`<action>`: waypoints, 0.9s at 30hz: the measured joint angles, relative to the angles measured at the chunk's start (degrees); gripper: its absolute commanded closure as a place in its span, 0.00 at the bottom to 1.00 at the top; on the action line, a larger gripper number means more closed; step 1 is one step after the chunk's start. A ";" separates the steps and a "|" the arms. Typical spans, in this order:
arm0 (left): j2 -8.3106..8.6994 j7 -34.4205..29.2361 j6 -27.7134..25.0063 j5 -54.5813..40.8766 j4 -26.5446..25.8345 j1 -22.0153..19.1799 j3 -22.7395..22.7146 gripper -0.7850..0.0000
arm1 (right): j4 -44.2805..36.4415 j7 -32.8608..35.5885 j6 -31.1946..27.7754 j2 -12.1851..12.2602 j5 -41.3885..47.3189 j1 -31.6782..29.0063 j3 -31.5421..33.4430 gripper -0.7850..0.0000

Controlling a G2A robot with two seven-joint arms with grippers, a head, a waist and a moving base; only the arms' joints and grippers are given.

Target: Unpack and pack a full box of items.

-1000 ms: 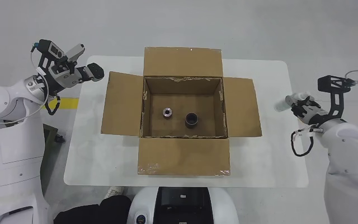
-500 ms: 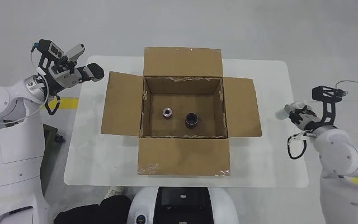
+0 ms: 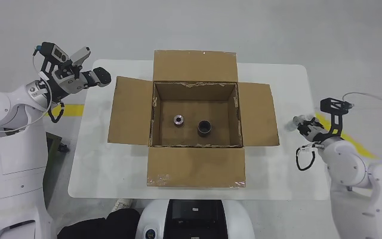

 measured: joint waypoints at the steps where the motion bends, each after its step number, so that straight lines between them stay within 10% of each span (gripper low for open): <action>1: 0.00 0.00 0.00 0.00 0.00 0.00 0.00 0.00 | 0.10 -0.01 0.15 0.02 -0.45 -0.13 -0.15 1.00; 18: 0.00 0.00 0.00 0.00 0.00 0.00 0.00 0.00 | 0.44 -0.75 4.91 -0.21 -6.53 -0.93 -5.40 1.00; 27: 0.00 0.00 0.00 0.00 0.00 0.00 0.00 0.00 | -0.86 -1.65 6.73 -0.50 -6.01 -3.42 -6.29 0.56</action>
